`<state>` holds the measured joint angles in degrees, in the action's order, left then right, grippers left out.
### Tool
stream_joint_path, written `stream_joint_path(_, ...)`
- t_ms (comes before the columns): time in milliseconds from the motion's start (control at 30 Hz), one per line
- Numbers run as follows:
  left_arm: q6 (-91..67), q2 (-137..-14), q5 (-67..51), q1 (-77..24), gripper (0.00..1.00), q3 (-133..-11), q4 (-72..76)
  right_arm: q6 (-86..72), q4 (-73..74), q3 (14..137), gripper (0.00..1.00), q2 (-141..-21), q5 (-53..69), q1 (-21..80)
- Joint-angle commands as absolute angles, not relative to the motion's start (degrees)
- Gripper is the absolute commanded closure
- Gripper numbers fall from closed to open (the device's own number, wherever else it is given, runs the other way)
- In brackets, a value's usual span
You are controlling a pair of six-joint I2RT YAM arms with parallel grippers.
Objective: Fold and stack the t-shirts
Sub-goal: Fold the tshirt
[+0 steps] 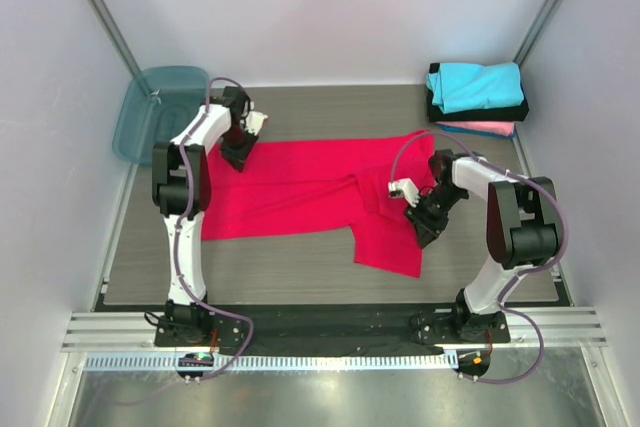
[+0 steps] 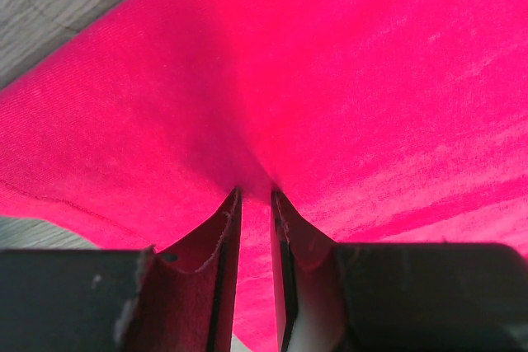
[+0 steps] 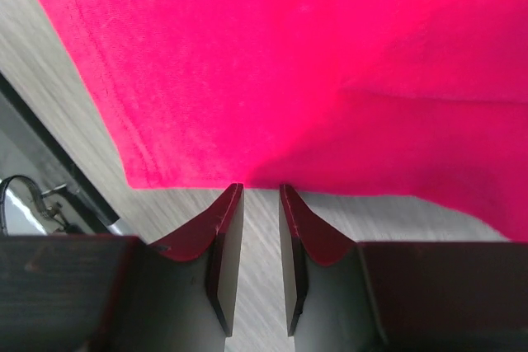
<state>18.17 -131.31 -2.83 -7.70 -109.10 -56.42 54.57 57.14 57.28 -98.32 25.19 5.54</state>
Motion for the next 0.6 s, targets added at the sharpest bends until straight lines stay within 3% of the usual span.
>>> stream_joint_path(0,18.10,-132.71,-2.20,-7.47,0.78,-110.92,-55.37,56.16,55.28,55.56,0.70,-98.53,22.25,5.89)
stream_joint_path(567,17.23,-134.74,-3.43,-7.29,0.78,-112.85,-54.67,52.56,51.50,48.52,0.75,-92.74,6.42,13.88)
